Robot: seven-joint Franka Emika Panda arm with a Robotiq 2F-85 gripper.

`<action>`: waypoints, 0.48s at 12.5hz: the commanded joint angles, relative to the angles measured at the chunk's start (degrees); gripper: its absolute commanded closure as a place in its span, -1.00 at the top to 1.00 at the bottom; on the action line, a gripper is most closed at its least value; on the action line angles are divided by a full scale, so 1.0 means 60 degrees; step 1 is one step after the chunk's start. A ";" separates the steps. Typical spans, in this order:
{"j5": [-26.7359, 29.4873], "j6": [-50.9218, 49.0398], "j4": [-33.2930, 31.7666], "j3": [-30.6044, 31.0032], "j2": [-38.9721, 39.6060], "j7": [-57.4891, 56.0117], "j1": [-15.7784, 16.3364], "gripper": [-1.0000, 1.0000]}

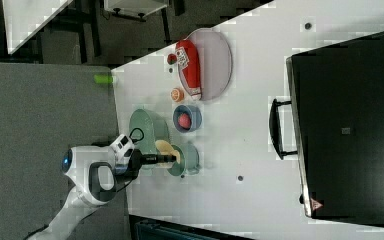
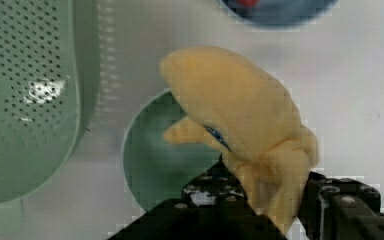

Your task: Pick Banana and place it in mug.

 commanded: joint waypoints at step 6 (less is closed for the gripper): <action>0.0160 0.0335 0.0152 0.0024 -0.0579 0.0676 0.0090 1.00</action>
